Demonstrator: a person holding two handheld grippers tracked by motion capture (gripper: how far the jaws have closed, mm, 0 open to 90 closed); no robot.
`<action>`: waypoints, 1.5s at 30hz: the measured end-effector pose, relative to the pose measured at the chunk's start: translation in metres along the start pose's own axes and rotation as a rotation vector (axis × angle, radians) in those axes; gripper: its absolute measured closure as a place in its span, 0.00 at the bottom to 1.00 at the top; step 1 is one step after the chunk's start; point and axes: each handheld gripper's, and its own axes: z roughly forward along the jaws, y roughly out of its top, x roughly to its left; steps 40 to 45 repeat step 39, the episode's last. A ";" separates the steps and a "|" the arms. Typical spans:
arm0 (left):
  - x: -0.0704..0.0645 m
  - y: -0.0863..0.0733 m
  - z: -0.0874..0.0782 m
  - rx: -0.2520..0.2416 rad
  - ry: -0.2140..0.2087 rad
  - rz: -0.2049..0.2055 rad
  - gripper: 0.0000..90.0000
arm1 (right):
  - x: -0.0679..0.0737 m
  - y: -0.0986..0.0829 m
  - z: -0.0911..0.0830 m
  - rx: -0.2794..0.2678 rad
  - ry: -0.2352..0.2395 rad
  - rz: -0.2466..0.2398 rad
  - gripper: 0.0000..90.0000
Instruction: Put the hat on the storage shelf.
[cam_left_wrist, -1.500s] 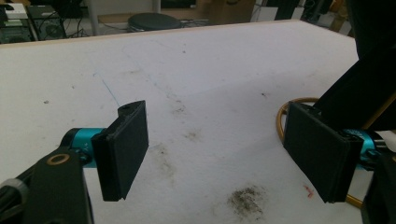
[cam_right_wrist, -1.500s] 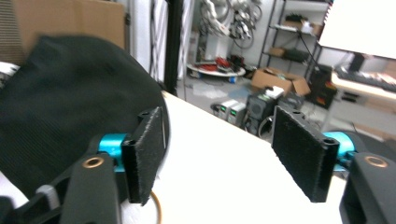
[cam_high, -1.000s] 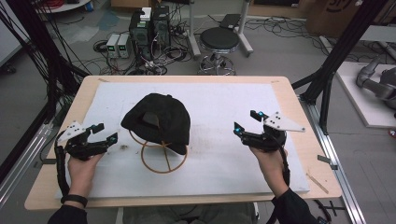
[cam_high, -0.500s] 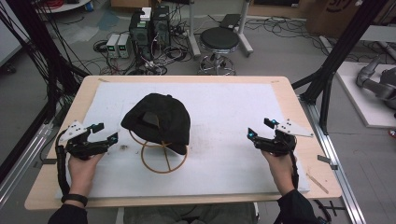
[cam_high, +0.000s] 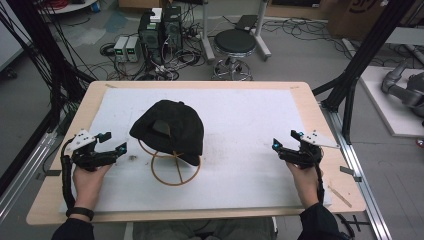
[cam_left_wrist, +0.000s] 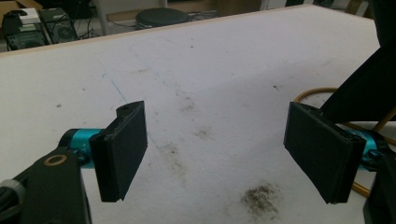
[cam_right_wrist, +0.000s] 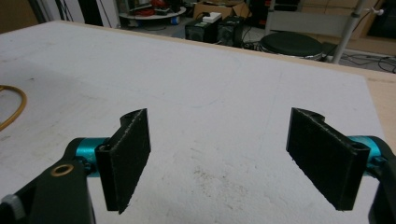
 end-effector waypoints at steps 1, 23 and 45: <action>-0.001 0.001 0.000 0.000 0.001 0.002 0.24 | -0.001 0.000 0.000 0.002 -0.002 0.006 0.24; -0.004 0.002 0.002 0.022 0.011 0.020 0.24 | -0.004 -0.002 -0.001 0.003 -0.013 0.009 0.23; -0.002 0.002 0.002 0.019 0.011 0.014 0.24 | -0.003 -0.002 0.000 0.005 -0.007 0.014 0.23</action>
